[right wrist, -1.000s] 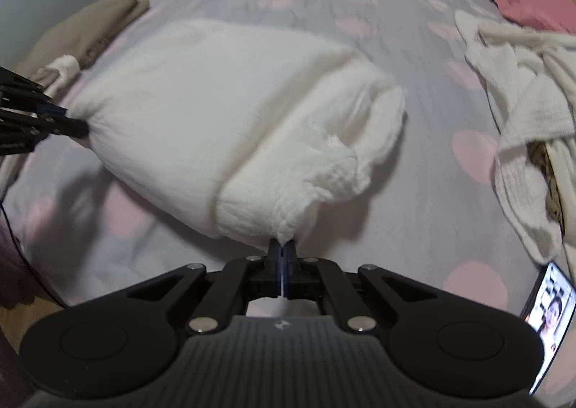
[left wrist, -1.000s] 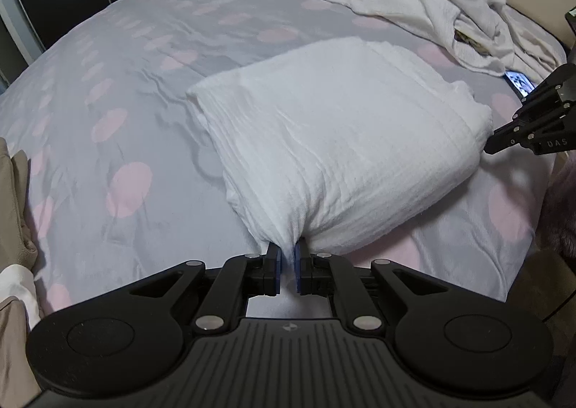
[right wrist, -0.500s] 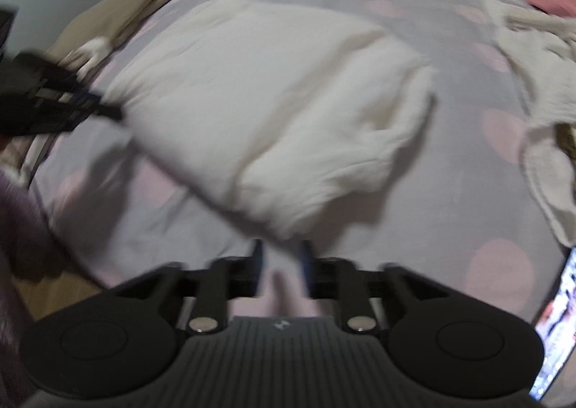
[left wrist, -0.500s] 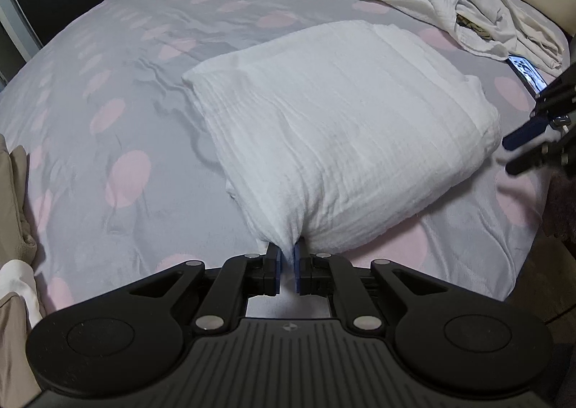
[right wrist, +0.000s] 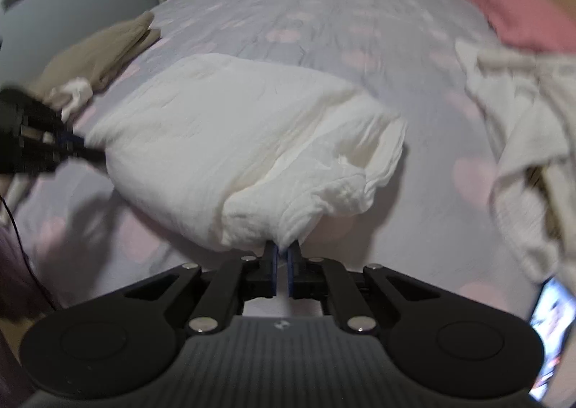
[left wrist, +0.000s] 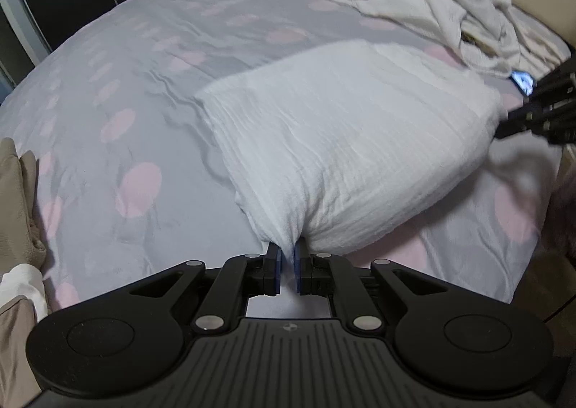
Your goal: Fold clothes
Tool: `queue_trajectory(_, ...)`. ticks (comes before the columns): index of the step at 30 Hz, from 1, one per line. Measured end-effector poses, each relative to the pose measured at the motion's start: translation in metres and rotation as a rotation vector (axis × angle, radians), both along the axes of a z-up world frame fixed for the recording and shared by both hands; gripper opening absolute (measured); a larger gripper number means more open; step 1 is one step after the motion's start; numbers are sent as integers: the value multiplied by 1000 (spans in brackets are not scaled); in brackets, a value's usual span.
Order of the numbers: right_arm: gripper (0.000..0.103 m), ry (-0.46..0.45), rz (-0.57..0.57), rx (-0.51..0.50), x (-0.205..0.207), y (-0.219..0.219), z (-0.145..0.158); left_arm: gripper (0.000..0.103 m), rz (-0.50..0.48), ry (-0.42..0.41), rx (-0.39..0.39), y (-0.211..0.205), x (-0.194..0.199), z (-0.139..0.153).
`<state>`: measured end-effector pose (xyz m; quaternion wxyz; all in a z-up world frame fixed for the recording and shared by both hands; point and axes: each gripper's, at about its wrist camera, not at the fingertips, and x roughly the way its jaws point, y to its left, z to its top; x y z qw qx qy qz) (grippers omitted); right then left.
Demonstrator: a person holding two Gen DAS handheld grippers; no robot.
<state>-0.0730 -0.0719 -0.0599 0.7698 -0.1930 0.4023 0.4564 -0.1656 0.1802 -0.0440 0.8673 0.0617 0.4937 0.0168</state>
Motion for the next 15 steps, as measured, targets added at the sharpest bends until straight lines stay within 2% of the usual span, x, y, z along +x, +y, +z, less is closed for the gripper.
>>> queue_trajectory(6, 3, -15, 49, -150, 0, 5, -28, 5, -16, 30, 12, -1, 2, -8)
queue_trajectory(8, 0, -96, 58, -241, -2, 6, -38, 5, -16, 40, 100, -1, 0, -13)
queue_trajectory(9, 0, -107, 47, -253, 2, 1, -40, 5, -5, 43, 85, 3, 0, -14)
queue_trajectory(12, 0, -14, -14, -189, 20, -14, -38, 5, -11, 37, 45, 4, -1, -13)
queue_trajectory(14, 0, -12, -17, -156, 20, -16, -34, 5, -16, 38, 32, 3, -1, -13)
queue_trajectory(15, 5, -5, -13, -138, 19, -15, -32, 5, -20, 40, 34, 1, -1, -13)
